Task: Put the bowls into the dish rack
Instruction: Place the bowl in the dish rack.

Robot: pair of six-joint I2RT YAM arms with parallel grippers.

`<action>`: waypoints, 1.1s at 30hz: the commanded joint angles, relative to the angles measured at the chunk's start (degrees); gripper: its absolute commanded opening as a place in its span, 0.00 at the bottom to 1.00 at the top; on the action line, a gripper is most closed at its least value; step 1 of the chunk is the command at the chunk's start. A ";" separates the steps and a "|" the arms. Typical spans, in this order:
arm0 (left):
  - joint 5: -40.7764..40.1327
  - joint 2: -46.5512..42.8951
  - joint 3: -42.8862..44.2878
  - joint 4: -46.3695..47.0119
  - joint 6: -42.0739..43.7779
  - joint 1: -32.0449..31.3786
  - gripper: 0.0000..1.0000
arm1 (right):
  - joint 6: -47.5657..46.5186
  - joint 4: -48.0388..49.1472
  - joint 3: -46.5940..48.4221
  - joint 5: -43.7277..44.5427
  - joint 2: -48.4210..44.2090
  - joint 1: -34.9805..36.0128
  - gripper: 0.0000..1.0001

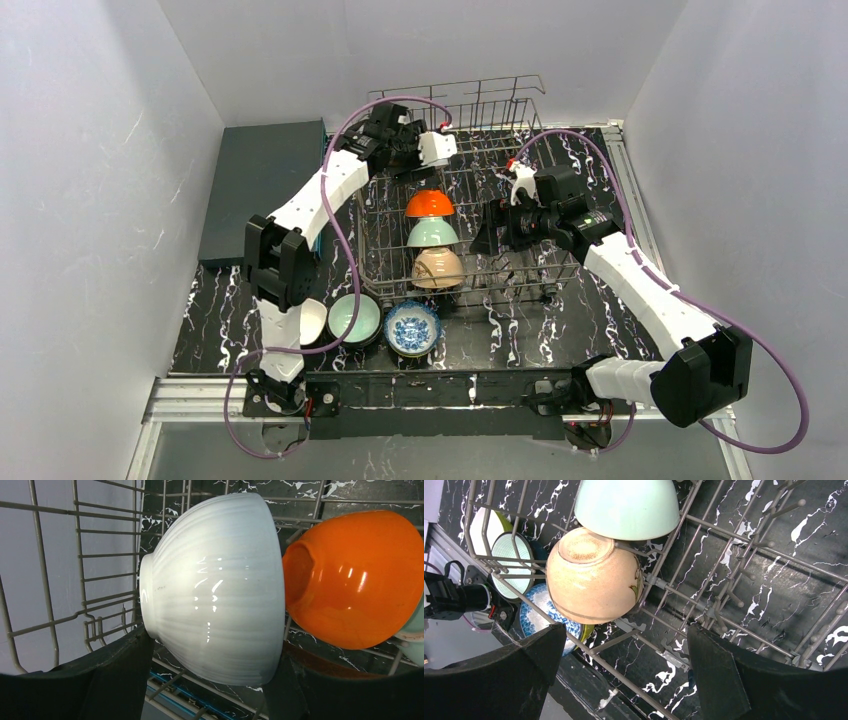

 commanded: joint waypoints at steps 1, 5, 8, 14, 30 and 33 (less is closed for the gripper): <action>-0.62 0.30 2.54 2.26 2.61 0.23 0.00 | -1.01 -0.76 2.48 0.37 -0.20 -0.44 0.99; -0.87 1.53 3.03 3.08 2.63 0.14 0.00 | -1.02 -1.03 2.47 0.57 -0.58 -0.48 0.99; -1.29 2.24 3.26 3.49 2.78 -0.04 0.00 | -1.04 -1.11 2.44 0.63 -0.78 -0.51 0.99; -2.23 3.27 2.84 4.00 4.39 -0.12 0.00 | -1.17 -1.47 2.39 0.75 -0.92 -0.56 0.99; -5.41 3.46 -0.92 5.86 8.07 -0.88 0.20 | -1.01 -1.61 2.63 0.53 -1.09 -0.71 0.99; -7.01 3.00 -2.25 5.89 9.62 -1.29 0.27 | -0.95 -1.53 2.57 0.41 -1.09 -0.69 0.99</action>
